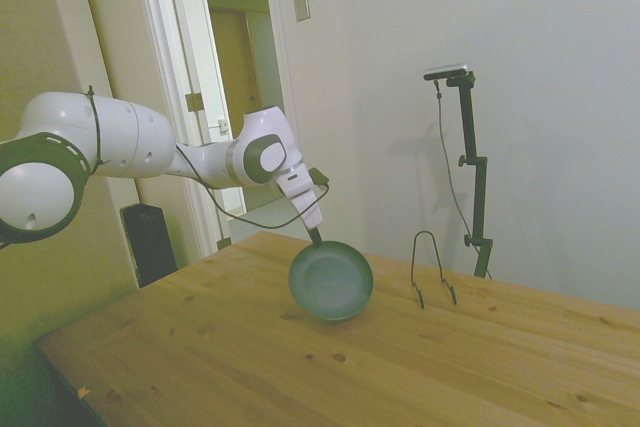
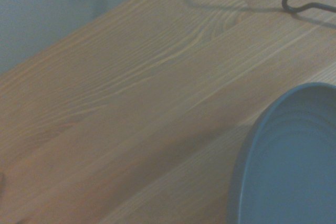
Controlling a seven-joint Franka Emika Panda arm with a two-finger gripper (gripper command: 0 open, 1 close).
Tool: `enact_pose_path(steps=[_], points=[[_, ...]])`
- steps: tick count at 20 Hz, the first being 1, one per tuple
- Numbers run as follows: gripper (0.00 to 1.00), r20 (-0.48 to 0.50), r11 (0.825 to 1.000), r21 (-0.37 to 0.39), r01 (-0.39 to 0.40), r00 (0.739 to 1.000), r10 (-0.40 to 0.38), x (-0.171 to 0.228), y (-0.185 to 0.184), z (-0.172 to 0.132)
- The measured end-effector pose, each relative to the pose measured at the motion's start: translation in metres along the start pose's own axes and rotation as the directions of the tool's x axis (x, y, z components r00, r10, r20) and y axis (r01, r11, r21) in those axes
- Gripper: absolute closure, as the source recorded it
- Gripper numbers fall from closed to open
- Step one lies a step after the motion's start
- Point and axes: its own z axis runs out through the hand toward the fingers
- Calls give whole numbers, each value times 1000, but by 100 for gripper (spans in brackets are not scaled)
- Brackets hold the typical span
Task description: Load the plate
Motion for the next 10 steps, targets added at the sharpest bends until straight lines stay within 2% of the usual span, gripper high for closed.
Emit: enact_pose_path(steps=[6,10], points=[[100,54,994,64,-89,995,85,6,-23,-50],[100,73,989,88,-118,991,112,10,-29,-60]])
